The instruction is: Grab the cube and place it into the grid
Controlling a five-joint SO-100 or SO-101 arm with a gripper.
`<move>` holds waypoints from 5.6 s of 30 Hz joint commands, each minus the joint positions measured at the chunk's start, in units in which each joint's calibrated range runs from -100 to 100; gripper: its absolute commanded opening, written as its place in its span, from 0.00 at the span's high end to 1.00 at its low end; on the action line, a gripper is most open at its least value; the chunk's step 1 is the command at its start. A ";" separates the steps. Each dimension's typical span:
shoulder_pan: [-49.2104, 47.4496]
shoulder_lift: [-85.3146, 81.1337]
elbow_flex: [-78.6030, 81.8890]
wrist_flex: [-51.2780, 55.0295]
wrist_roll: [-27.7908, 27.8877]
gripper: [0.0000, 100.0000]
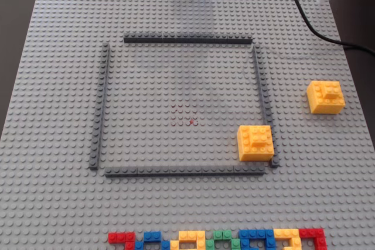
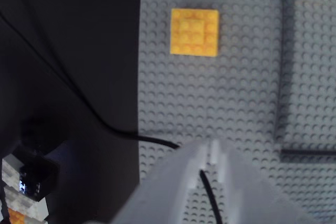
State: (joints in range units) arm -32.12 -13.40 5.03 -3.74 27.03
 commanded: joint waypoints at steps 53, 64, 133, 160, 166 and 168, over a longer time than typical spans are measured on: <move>3.13 42.12 -34.98 2.08 2.34 0.82; 3.06 43.50 -34.26 1.29 2.25 0.82; 8.36 25.78 -49.12 9.79 6.69 0.94; 27.07 18.22 -29.73 4.03 13.92 0.94; 27.15 19.08 -26.28 2.42 14.02 0.94; 27.29 19.68 -25.47 1.83 14.16 0.94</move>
State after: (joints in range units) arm -5.50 11.28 -20.74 -0.66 40.95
